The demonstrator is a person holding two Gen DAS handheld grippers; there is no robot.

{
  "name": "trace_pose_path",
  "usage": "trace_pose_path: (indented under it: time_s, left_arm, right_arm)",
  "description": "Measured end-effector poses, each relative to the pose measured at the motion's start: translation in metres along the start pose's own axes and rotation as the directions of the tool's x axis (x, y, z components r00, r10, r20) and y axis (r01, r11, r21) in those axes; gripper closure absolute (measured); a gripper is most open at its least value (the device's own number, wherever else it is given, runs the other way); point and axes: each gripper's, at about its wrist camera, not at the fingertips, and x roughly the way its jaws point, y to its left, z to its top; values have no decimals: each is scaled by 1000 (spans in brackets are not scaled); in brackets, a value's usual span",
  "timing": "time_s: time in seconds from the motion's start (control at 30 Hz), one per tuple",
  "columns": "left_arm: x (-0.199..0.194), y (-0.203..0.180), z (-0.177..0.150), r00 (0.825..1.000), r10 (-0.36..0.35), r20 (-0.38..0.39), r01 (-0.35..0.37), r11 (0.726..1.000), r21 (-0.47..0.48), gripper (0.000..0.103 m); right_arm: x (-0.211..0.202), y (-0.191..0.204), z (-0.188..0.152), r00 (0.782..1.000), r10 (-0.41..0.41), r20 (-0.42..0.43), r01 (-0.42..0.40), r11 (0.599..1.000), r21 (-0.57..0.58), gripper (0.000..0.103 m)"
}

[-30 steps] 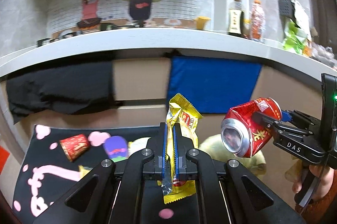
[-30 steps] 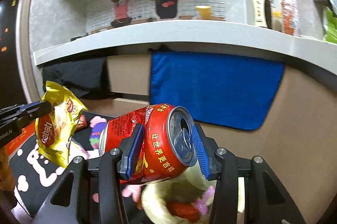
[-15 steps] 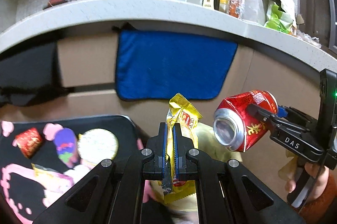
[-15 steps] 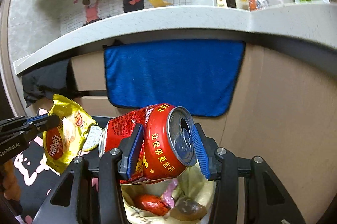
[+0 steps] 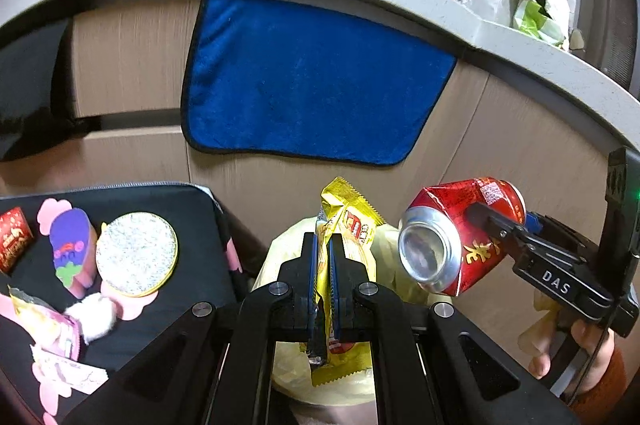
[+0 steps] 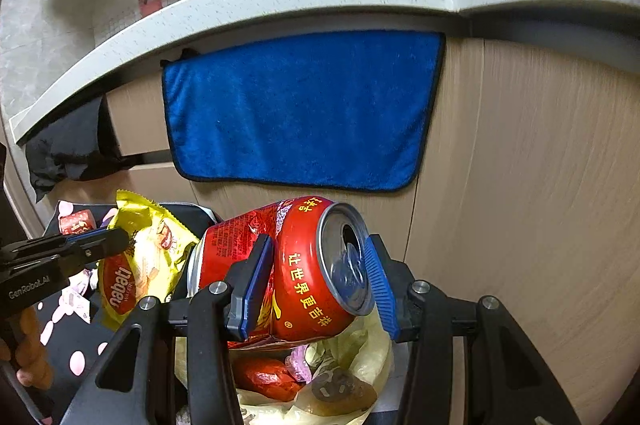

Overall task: Collect trash
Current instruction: 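Carry the chip bag and red can over the yellow-lined bin with both tools, then open both tools to drop the chip bag and can into the bin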

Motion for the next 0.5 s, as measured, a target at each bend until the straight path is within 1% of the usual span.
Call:
trace_pose_path:
  time_s: [0.3, 0.5]
  left_arm:
    - [20, 4, -8, 999, -15, -35, 14, 1000, -25, 97]
    - [28, 5, -9, 998, -39, -54, 37, 999, -39, 97]
  right_arm:
    - [14, 1, -6, 999, 4, -37, -4, 1000, 8, 59]
    - [19, 2, -7, 999, 12, -52, -11, 1000, 14, 59]
